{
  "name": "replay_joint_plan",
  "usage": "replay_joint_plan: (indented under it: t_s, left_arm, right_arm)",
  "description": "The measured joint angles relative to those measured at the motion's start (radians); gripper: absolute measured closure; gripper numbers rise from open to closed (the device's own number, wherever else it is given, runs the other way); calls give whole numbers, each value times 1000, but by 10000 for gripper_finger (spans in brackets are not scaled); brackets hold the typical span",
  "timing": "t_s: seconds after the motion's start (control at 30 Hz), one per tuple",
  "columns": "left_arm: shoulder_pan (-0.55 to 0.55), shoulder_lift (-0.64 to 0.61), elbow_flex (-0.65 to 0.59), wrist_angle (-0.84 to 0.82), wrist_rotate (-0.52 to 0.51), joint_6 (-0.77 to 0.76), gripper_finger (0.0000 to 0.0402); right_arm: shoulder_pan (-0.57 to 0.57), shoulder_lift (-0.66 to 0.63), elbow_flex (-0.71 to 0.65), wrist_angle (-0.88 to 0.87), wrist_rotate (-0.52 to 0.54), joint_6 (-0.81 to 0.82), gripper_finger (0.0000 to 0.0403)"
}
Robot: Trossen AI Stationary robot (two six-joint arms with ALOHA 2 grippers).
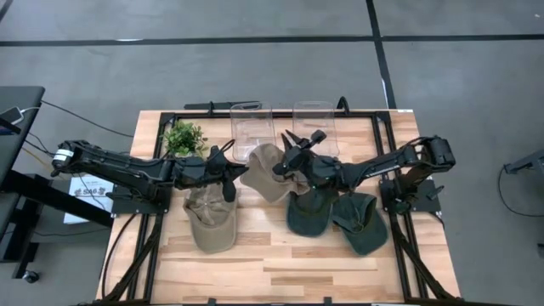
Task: Pick & Place hat
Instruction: Put the right brown cap into the right transparent bin
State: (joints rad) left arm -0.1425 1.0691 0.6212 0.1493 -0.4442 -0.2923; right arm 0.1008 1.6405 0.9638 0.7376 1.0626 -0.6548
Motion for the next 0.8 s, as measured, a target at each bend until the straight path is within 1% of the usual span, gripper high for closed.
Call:
replay_joint_plan:
  t_s: [0.1, 0.17, 0.33, 0.4, 0.53, 0.8]
  left_arm:
    - [0, 0, 0, 2, 1, 0, 385]
    - [0, 0, 0, 2, 1, 0, 385]
    - [-1, 0, 0, 2, 17, -1, 385]
    - [-3, 0, 0, 0, 18, -1, 385]
    - [-9, 0, 0, 0, 18, -1, 385]
    - [-13, 0, 0, -12, 17, -1, 385]
  right_arm:
    - [-24, 51, 8, 4, -13, -1, 337]
    - [-40, 90, 21, -3, 1, -39, 337]
    - [-88, 169, 84, 4, 113, -221, 337]
    - [-108, 184, 106, 3, 140, -277, 337]
    - [-141, 174, 127, 4, 172, -340, 337]
    - [-168, 96, 131, 7, 193, -401, 337]
